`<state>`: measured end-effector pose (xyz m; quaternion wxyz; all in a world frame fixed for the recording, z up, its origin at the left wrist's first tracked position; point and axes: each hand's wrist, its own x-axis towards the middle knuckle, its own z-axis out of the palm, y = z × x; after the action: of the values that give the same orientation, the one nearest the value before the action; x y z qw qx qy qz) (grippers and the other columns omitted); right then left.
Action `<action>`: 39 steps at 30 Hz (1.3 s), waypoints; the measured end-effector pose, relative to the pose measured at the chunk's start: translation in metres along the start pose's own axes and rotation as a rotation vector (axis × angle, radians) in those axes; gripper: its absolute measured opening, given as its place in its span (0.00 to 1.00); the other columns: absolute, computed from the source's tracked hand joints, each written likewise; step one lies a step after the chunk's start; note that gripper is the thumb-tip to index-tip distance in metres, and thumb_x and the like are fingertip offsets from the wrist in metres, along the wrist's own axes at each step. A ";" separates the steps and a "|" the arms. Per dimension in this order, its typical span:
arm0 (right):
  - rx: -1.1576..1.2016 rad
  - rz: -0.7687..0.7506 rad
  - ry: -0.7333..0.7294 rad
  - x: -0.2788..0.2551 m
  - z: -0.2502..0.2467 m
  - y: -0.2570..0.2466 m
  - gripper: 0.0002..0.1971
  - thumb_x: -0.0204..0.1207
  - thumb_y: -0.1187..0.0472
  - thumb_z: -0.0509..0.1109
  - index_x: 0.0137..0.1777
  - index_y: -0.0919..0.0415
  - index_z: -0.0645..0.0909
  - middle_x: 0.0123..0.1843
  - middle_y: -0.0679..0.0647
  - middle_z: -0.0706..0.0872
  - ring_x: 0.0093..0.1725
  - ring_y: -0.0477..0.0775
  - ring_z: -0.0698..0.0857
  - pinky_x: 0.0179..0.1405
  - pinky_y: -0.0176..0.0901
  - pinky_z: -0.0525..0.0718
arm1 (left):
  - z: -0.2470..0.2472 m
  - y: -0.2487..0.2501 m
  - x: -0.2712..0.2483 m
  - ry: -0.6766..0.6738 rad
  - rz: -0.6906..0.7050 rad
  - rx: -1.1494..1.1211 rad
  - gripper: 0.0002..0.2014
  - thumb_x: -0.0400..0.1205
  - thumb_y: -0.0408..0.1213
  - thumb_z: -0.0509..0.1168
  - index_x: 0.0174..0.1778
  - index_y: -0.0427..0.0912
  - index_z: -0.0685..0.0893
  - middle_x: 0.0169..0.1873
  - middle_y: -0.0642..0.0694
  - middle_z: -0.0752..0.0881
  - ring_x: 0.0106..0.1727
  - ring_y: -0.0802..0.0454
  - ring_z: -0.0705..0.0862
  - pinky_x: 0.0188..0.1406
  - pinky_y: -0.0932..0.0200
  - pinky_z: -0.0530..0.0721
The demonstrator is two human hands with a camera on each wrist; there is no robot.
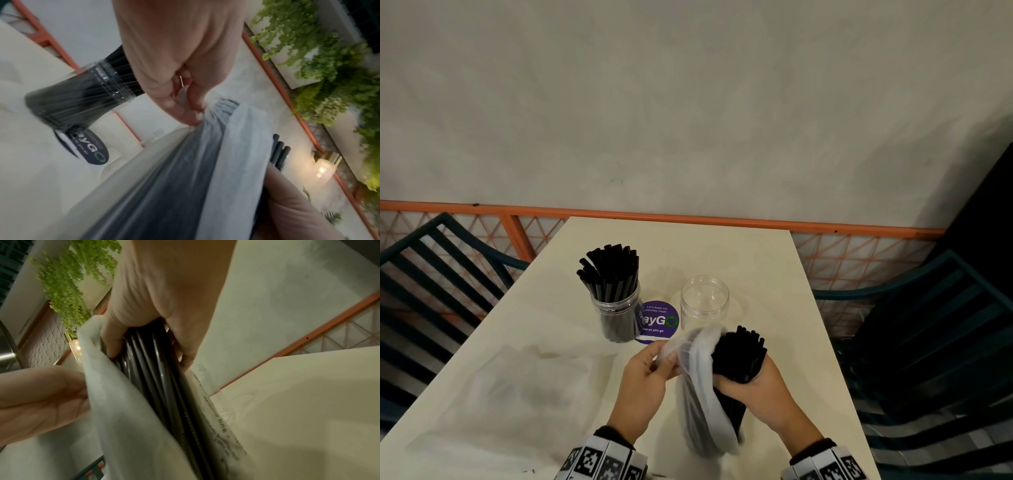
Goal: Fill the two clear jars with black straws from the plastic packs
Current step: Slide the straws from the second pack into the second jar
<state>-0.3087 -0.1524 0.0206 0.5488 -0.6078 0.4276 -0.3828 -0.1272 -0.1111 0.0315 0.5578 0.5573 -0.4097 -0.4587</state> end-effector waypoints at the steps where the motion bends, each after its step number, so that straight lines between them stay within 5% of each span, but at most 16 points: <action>1: -0.008 0.002 0.010 0.000 0.000 0.000 0.20 0.59 0.61 0.81 0.53 0.52 0.85 0.51 0.51 0.92 0.54 0.47 0.88 0.55 0.40 0.84 | 0.000 0.000 0.000 -0.009 -0.038 -0.076 0.11 0.81 0.23 0.58 0.46 0.38 0.85 0.41 0.45 0.90 0.42 0.54 0.88 0.45 0.65 0.86; 3: -0.004 0.009 0.012 0.001 0.001 0.000 0.19 0.61 0.63 0.81 0.53 0.51 0.85 0.51 0.50 0.92 0.54 0.47 0.88 0.56 0.43 0.85 | -0.003 0.003 0.000 -0.047 -0.118 -0.254 0.06 0.76 0.25 0.61 0.44 0.34 0.82 0.39 0.45 0.89 0.43 0.51 0.86 0.44 0.62 0.86; 5: -0.026 0.010 -0.001 0.001 0.002 0.001 0.27 0.58 0.54 0.84 0.58 0.56 0.83 0.54 0.52 0.90 0.58 0.49 0.87 0.61 0.51 0.84 | -0.007 0.009 -0.001 -0.125 -0.152 -0.354 0.06 0.69 0.32 0.62 0.41 0.36 0.78 0.33 0.48 0.88 0.39 0.52 0.86 0.41 0.61 0.87; 7: -0.038 0.021 -0.018 0.001 0.003 0.000 0.32 0.56 0.51 0.83 0.61 0.58 0.80 0.57 0.53 0.89 0.59 0.50 0.86 0.63 0.55 0.83 | -0.010 0.012 0.000 -0.180 -0.136 -0.294 0.09 0.74 0.39 0.67 0.46 0.39 0.78 0.36 0.49 0.88 0.40 0.53 0.87 0.41 0.60 0.86; 9: -0.052 0.010 -0.041 0.001 0.004 -0.002 0.31 0.56 0.54 0.82 0.61 0.57 0.79 0.56 0.52 0.88 0.59 0.48 0.86 0.60 0.48 0.84 | -0.009 0.013 -0.001 -0.162 -0.079 -0.167 0.08 0.78 0.40 0.65 0.50 0.41 0.82 0.40 0.48 0.88 0.43 0.51 0.87 0.43 0.59 0.86; 13: -0.065 -0.014 -0.033 0.001 0.010 -0.004 0.30 0.57 0.63 0.83 0.58 0.49 0.76 0.55 0.46 0.87 0.56 0.40 0.85 0.53 0.33 0.82 | -0.005 0.009 0.001 -0.049 -0.069 -0.120 0.12 0.82 0.33 0.59 0.33 0.35 0.79 0.30 0.43 0.81 0.33 0.51 0.81 0.37 0.61 0.85; 19: -0.126 0.026 -0.116 -0.003 0.012 0.013 0.48 0.43 0.40 0.86 0.65 0.45 0.68 0.65 0.47 0.79 0.65 0.37 0.79 0.59 0.29 0.76 | -0.005 -0.002 0.001 0.073 -0.197 -0.261 0.14 0.85 0.31 0.51 0.39 0.35 0.79 0.36 0.40 0.86 0.36 0.49 0.85 0.38 0.57 0.82; 24: -0.133 0.032 -0.229 -0.008 0.012 0.015 0.48 0.54 0.61 0.87 0.67 0.38 0.60 0.67 0.38 0.77 0.64 0.27 0.75 0.57 0.17 0.72 | -0.009 0.000 -0.001 -0.039 -0.163 -0.202 0.12 0.82 0.26 0.52 0.39 0.36 0.80 0.37 0.39 0.85 0.41 0.45 0.82 0.46 0.54 0.80; 26: -0.118 0.020 -0.187 -0.008 0.011 0.016 0.45 0.56 0.63 0.86 0.67 0.40 0.62 0.67 0.40 0.77 0.65 0.28 0.76 0.56 0.17 0.72 | -0.016 0.000 0.000 -0.150 -0.093 -0.080 0.09 0.80 0.36 0.60 0.48 0.42 0.86 0.45 0.47 0.89 0.49 0.52 0.84 0.53 0.58 0.80; 28: -0.124 0.009 -0.164 -0.009 0.011 0.015 0.43 0.58 0.63 0.85 0.66 0.42 0.63 0.66 0.41 0.77 0.65 0.29 0.76 0.55 0.18 0.73 | -0.026 -0.001 0.001 -0.245 -0.045 -0.008 0.17 0.72 0.48 0.68 0.55 0.48 0.86 0.54 0.50 0.88 0.54 0.56 0.84 0.53 0.59 0.81; 30: -0.126 0.000 -0.156 -0.009 0.010 0.015 0.41 0.58 0.64 0.85 0.66 0.43 0.64 0.66 0.41 0.78 0.64 0.28 0.76 0.55 0.17 0.73 | -0.031 -0.002 0.002 -0.296 -0.047 -0.053 0.23 0.65 0.47 0.73 0.56 0.44 0.86 0.55 0.44 0.89 0.54 0.52 0.85 0.53 0.58 0.83; 33: -0.117 -0.010 -0.138 -0.009 0.011 0.016 0.41 0.58 0.65 0.85 0.66 0.46 0.65 0.65 0.42 0.78 0.64 0.29 0.77 0.55 0.18 0.74 | -0.030 -0.002 0.003 -0.253 -0.022 -0.059 0.21 0.59 0.42 0.77 0.48 0.41 0.89 0.47 0.42 0.91 0.47 0.48 0.86 0.53 0.57 0.84; 36: -0.131 -0.003 -0.132 -0.010 0.013 0.018 0.41 0.58 0.62 0.85 0.67 0.46 0.66 0.65 0.43 0.79 0.64 0.32 0.77 0.56 0.19 0.74 | -0.022 -0.005 0.004 -0.077 0.004 0.027 0.12 0.56 0.47 0.76 0.29 0.44 0.87 0.26 0.47 0.86 0.32 0.53 0.81 0.40 0.61 0.82; 39: -0.138 0.024 -0.125 -0.011 0.013 0.022 0.42 0.56 0.58 0.86 0.68 0.46 0.67 0.63 0.41 0.80 0.63 0.31 0.78 0.55 0.20 0.76 | -0.012 -0.007 -0.001 -0.058 -0.003 0.006 0.09 0.71 0.38 0.73 0.26 0.44 0.83 0.23 0.49 0.83 0.31 0.54 0.81 0.38 0.62 0.84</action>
<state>-0.3023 -0.1383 -0.0024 0.5358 -0.6618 0.4250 -0.3071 -0.1159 -0.1071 0.0239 0.5431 0.5461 -0.4264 -0.4743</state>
